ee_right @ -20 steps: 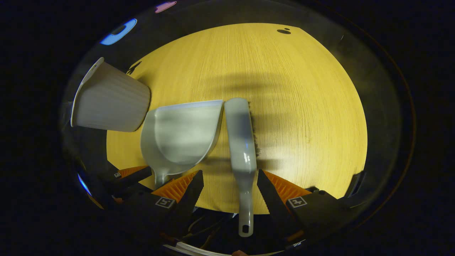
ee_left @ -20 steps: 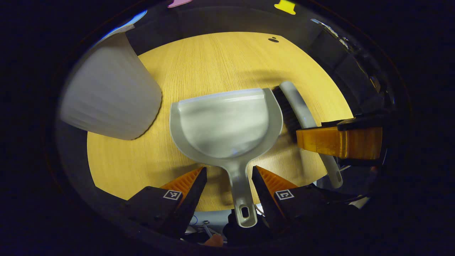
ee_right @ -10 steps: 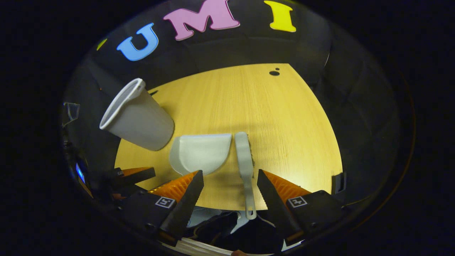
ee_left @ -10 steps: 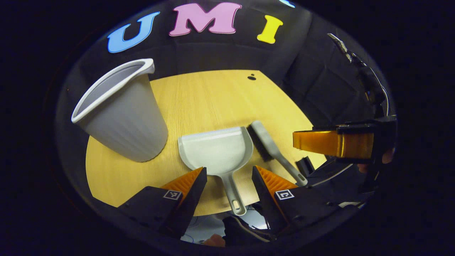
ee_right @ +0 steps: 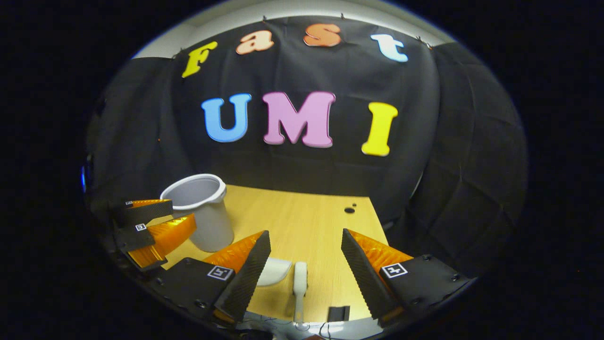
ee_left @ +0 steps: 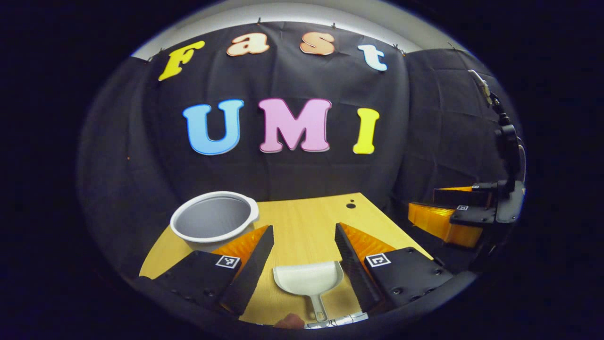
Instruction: Pick up the small broom and dustpan from the desktop, sweep the trash into the dustpan with the broom, and then empty the trash into the garbage bin.
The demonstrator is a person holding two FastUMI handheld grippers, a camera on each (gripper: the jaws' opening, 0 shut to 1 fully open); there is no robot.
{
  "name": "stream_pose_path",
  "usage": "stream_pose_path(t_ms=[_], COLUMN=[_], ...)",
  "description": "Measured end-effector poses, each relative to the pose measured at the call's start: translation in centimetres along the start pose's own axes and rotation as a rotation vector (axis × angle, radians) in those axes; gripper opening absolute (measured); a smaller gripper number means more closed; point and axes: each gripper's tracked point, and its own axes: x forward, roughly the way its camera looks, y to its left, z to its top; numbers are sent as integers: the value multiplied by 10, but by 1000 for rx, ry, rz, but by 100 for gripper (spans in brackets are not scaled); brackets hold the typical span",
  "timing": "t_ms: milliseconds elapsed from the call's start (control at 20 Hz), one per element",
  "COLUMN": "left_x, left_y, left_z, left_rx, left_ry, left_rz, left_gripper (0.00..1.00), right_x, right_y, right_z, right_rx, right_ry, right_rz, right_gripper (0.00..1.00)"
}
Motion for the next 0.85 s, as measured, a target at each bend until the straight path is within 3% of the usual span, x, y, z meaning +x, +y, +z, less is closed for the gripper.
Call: stream_pose_path(t_ms=[150, 350, 600, 850], left_x=[-8, -28, -35, -32], left_y=[1, 6, 7, 5], left_z=[14, 37, 43, 44], left_rx=[-83, 1, 24, -9], left_ry=[-173, -344, -395, -373], left_rz=[60, 189, 133, 76], left_gripper=[80, 77, 77, 77], right_x=[-26, -59, -96, -93], right_y=[-1, -3, -33, -35], right_z=[32, 63, 108, 116], right_rx=[-26, 27, -10, -5], right_ry=[-116, -253, -403, -426], right_rz=[32, 48, -56, -120], right_gripper=[98, 97, 98, 92])
